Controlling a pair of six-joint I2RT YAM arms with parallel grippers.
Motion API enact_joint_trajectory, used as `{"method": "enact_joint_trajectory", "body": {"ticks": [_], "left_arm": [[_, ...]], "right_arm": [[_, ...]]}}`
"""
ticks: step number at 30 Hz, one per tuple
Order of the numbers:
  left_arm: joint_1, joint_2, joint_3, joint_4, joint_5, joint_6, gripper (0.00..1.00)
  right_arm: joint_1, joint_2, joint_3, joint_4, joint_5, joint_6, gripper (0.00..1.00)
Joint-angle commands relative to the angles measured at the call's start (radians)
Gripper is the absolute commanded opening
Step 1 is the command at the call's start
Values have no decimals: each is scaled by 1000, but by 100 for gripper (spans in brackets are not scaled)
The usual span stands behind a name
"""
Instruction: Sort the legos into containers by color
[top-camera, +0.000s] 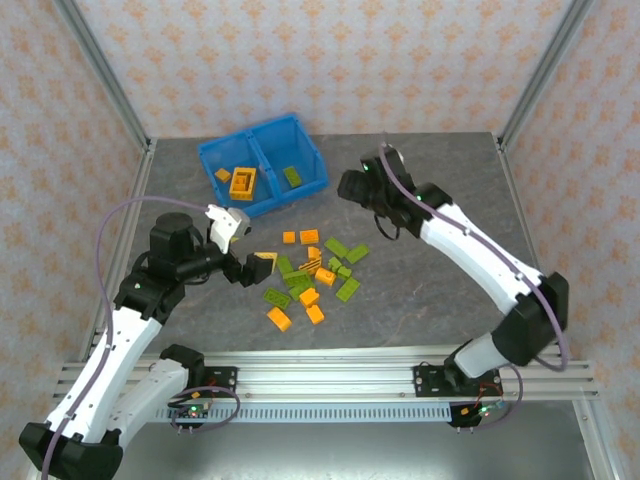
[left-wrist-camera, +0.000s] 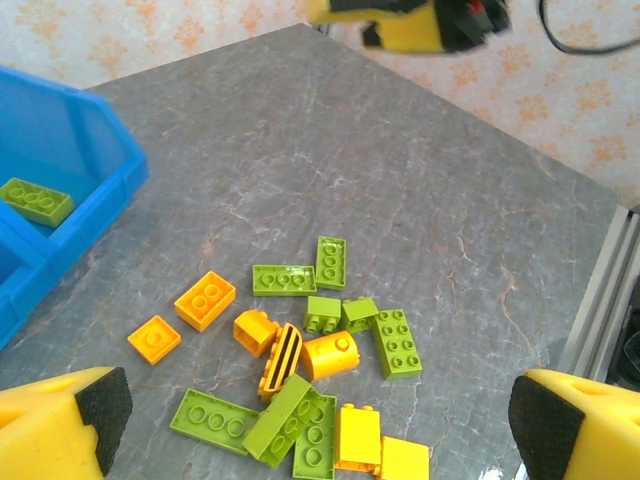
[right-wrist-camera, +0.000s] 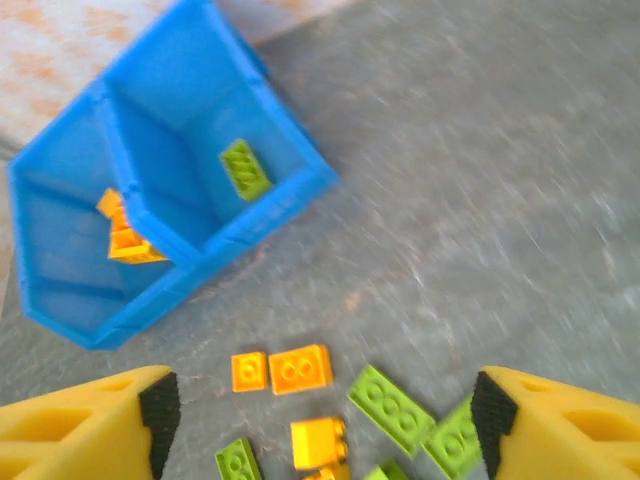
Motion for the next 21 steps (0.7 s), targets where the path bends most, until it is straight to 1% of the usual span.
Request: {"method": "enact_joint_trajectory", "body": {"ticks": [1, 3, 5, 8, 12, 17, 21], "left_arm": [[-10, -20, -34, 64, 65, 58, 100], [-13, -28, -54, 61, 90, 102, 100], [-20, -21, -59, 31, 105, 151, 100], [-36, 1, -46, -34, 101, 221, 99], [-54, 21, -35, -86, 66, 255, 99], [-59, 24, -37, -88, 60, 261, 99], [-59, 32, -36, -84, 54, 260, 99]], "right_arm": [[5, -2, -109, -83, 48, 281, 82], [9, 33, -108, -120, -17, 353, 87], [21, 90, -74, -147, -45, 380, 91], [34, 211, 17, -229, -11, 421, 96], [32, 363, 112, -329, 29, 458, 97], [30, 447, 87, -273, -46, 462, 96], [23, 462, 12, -212, -58, 492, 94]]}}
